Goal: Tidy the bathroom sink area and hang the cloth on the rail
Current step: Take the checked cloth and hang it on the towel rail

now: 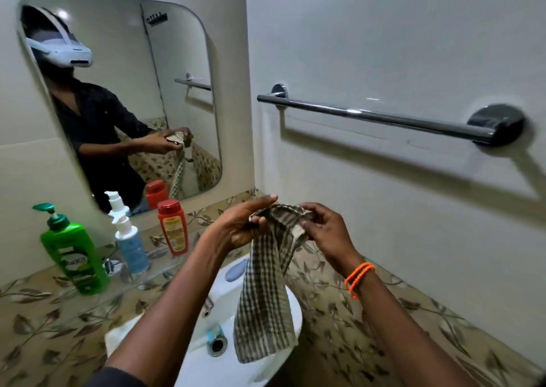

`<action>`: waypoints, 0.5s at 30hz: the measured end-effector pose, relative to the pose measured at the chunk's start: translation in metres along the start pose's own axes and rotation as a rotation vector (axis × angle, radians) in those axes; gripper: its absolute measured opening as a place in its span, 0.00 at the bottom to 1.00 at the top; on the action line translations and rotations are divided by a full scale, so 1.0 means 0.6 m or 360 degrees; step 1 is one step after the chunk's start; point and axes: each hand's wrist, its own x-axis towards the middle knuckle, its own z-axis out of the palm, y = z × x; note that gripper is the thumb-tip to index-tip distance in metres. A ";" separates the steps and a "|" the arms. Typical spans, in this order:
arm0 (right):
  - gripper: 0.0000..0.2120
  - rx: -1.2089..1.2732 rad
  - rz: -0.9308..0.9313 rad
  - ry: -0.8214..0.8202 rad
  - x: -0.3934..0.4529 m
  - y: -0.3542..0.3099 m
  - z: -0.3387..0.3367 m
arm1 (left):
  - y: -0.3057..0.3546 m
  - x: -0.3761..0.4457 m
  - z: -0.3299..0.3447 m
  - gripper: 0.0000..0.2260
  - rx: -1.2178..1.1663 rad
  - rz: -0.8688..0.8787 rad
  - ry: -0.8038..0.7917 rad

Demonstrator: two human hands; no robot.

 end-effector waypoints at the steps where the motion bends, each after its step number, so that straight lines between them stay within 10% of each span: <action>1: 0.15 -0.0029 0.0004 0.0044 0.000 -0.016 -0.013 | 0.011 -0.009 -0.004 0.13 0.0144 -0.0010 -0.0071; 5: 0.17 -0.0151 -0.0095 -0.0074 -0.007 -0.091 -0.075 | 0.068 -0.028 -0.025 0.25 0.0510 0.0067 -0.0215; 10: 0.20 -0.0700 -0.0137 -0.0625 -0.046 -0.195 -0.151 | 0.136 -0.043 -0.024 0.18 -0.0082 0.0491 -0.0039; 15: 0.14 -0.1244 -0.0361 -0.0198 -0.073 -0.281 -0.166 | 0.174 -0.038 0.010 0.11 -0.0255 0.0664 -0.0018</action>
